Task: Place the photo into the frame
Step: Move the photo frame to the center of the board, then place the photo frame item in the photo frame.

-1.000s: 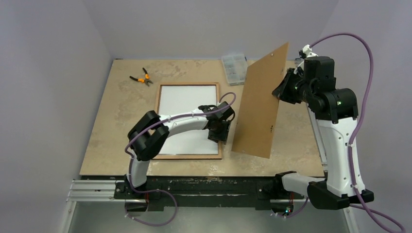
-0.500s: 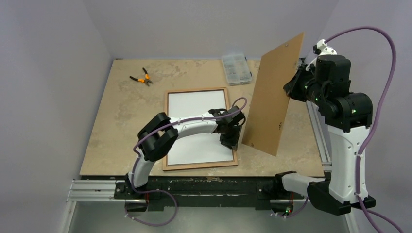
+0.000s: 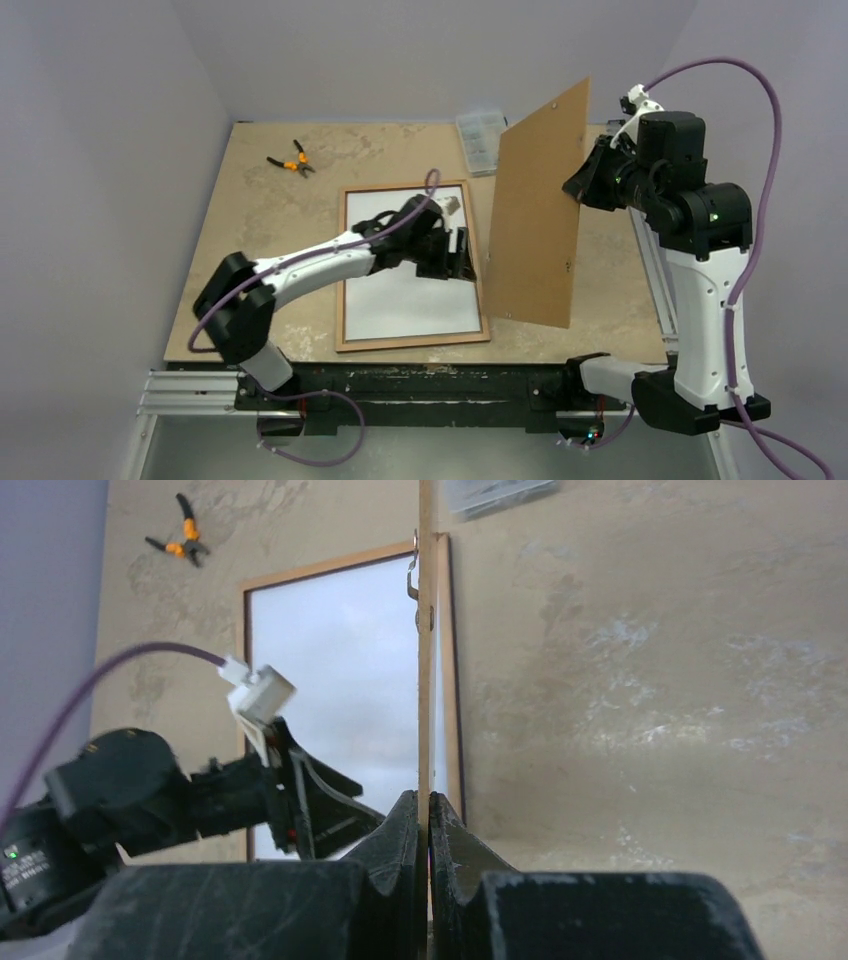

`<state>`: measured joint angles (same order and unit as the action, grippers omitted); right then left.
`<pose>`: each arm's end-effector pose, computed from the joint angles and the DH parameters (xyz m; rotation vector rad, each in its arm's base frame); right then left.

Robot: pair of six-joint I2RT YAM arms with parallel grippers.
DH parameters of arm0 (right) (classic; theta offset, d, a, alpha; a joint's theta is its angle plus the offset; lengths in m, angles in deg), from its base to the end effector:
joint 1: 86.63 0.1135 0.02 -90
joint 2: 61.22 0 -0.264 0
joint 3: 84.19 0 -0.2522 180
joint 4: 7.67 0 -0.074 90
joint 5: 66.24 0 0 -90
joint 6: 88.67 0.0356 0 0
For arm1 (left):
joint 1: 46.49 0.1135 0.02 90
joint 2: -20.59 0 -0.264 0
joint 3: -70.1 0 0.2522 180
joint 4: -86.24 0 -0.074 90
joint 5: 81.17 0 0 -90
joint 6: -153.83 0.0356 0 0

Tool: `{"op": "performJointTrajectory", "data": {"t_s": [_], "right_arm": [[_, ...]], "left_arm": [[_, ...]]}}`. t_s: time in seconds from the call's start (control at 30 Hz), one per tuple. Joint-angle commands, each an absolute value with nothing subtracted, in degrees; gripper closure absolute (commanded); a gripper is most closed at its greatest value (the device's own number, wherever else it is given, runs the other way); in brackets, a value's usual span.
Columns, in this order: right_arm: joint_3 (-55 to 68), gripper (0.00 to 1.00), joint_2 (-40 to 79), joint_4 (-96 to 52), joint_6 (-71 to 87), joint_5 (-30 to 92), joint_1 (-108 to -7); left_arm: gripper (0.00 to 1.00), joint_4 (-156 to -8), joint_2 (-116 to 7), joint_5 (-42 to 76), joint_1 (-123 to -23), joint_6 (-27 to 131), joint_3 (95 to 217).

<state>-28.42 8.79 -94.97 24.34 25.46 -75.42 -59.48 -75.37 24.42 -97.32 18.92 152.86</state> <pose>0.1656 0.0339 0.5064 0.2059 2.1623 0.3772 0.2238 -0.2899 0.2387 0.2785 2.6459 -1.0106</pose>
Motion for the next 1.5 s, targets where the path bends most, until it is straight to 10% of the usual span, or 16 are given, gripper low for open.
{"op": "performJointTrajectory", "data": {"t_s": [0.0, 0.4, 0.8, 1.47], "right_arm": [[-25.8, 1.0, 8.5, -86.9, 25.7, 36.5, -75.4], [-7.1, 1.0, 5.6, -71.6, 34.7, 54.3, -75.4], [4.4, 1.0, 3.5, -63.0, 38.2, 58.9, -75.4], [15.6, 1.0, 2.8, -50.8, 39.4, 63.5, -76.2]], "left_arm": [[0.28, -68.1, -63.5, 25.9, -90.0, 16.1, 141.3], [0.34, -32.4, -44.6, -1.4, -73.3, 20.5, 134.1], [0.46, -39.1, -58.1, 1.1, -70.8, 20.5, 129.2], [1.0, -48.4, -68.1, 5.8, -79.2, 24.3, 133.5]]}}
